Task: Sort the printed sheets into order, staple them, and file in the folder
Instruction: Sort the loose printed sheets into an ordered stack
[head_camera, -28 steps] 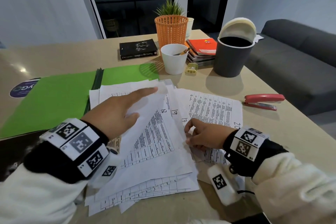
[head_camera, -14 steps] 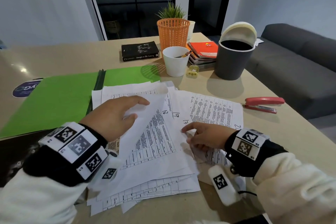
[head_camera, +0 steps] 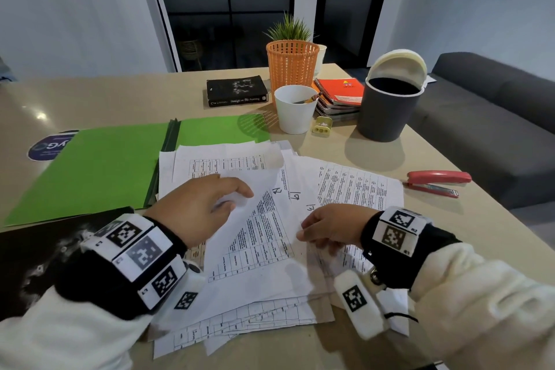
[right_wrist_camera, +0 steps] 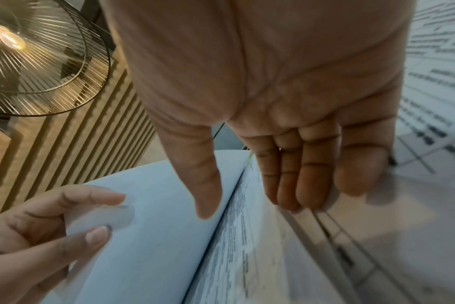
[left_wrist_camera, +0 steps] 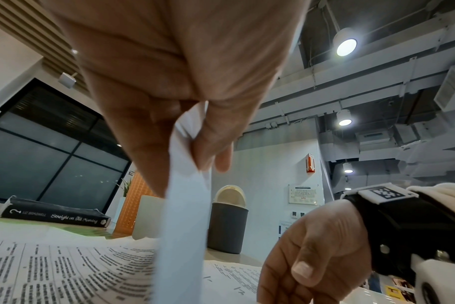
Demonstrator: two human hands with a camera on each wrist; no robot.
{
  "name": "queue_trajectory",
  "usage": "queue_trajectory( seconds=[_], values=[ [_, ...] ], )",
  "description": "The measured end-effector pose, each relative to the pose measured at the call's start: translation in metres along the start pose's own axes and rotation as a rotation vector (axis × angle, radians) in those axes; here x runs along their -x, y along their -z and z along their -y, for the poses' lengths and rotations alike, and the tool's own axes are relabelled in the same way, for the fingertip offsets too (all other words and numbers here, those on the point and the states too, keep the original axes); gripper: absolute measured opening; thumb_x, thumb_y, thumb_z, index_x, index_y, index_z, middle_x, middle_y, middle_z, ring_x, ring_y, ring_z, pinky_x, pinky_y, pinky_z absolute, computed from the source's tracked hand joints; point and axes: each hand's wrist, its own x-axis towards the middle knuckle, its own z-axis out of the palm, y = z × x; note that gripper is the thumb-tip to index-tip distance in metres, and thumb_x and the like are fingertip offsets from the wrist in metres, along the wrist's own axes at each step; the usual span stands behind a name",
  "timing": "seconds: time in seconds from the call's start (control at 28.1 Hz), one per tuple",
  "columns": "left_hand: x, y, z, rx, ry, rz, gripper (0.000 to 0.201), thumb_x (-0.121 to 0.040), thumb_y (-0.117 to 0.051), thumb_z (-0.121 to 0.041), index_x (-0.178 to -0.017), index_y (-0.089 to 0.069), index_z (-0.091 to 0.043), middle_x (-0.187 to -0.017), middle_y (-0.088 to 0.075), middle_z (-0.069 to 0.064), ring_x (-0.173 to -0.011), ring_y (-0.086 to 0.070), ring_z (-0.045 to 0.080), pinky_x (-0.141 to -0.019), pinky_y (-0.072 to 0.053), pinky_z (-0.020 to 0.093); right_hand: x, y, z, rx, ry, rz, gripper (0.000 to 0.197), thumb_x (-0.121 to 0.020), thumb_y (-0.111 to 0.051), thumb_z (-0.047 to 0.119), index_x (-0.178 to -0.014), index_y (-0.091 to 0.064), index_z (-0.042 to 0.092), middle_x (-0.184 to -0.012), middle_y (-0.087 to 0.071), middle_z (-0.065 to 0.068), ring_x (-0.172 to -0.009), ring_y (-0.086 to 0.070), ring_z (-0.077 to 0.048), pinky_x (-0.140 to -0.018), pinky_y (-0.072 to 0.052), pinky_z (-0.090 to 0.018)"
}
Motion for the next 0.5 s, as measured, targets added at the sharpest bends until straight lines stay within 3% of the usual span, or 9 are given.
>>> queue_trajectory(
  seconds=[0.11, 0.18, 0.21, 0.29, 0.39, 0.5],
  values=[
    [0.002, -0.002, -0.003, 0.007, 0.001, 0.016, 0.03, -0.094, -0.048, -0.013, -0.105, -0.057, -0.04, -0.09, -0.052, -0.017, -0.082, -0.05, -0.003, -0.073, -0.035, 0.004, -0.002, -0.001, 0.004, 0.018, -0.024, 0.0, 0.025, -0.082, -0.07, 0.035, -0.087, -0.066, 0.011, -0.07, -0.061, 0.0, -0.057, -0.057, -0.017, -0.064, -0.05, -0.028],
    [0.002, -0.004, -0.003, 0.025, 0.012, 0.034, 0.03, -0.094, -0.048, -0.014, -0.104, -0.056, -0.042, -0.102, -0.059, -0.01, -0.101, -0.055, 0.013, -0.084, -0.038, 0.019, -0.003, -0.001, 0.006, 0.042, -0.038, -0.012, 0.021, -0.082, -0.07, 0.034, -0.075, -0.062, 0.015, -0.065, -0.06, 0.002, -0.052, -0.055, -0.014, -0.059, -0.048, -0.024],
    [0.002, -0.004, -0.003, 0.029, 0.02, 0.036, 0.03, -0.094, -0.047, -0.014, -0.103, -0.056, -0.042, -0.104, -0.06, -0.009, -0.111, -0.053, 0.019, -0.083, -0.036, 0.021, -0.004, -0.001, 0.007, 0.066, -0.043, -0.021, 0.022, -0.082, -0.07, 0.034, -0.072, -0.06, 0.017, -0.064, -0.06, 0.003, -0.051, -0.055, -0.013, -0.058, -0.048, -0.022],
    [0.003, -0.005, -0.001, 0.031, 0.035, 0.023, 0.03, -0.094, -0.047, -0.014, -0.106, -0.058, -0.039, -0.091, -0.055, -0.019, -0.118, -0.049, 0.022, -0.079, -0.032, 0.021, -0.004, -0.002, 0.01, 0.116, -0.048, -0.027, 0.022, -0.083, -0.069, 0.033, -0.069, -0.06, 0.019, -0.062, -0.06, 0.004, -0.05, -0.055, -0.011, -0.055, -0.047, -0.019],
    [0.004, -0.001, 0.002, 0.016, 0.021, 0.002, 0.03, -0.094, -0.048, -0.013, -0.106, -0.059, -0.039, -0.085, -0.048, -0.02, -0.108, -0.053, 0.016, -0.077, -0.035, 0.021, -0.004, -0.003, 0.012, 0.157, -0.049, -0.023, 0.025, -0.086, -0.066, 0.029, -0.065, -0.056, 0.019, -0.06, -0.058, 0.004, -0.048, -0.054, -0.01, -0.05, -0.044, -0.018],
    [0.004, 0.004, 0.005, 0.043, 0.001, -0.041, 0.032, -0.092, -0.05, -0.01, -0.102, -0.059, -0.039, -0.087, -0.054, -0.014, -0.082, -0.052, 0.0, -0.069, -0.033, 0.003, -0.001, -0.003, 0.01, 0.06, -0.022, -0.046, 0.029, -0.089, -0.06, 0.018, -0.064, -0.045, 0.017, -0.06, -0.053, 0.0, -0.049, -0.051, -0.016, -0.047, -0.042, -0.021]
  ],
)
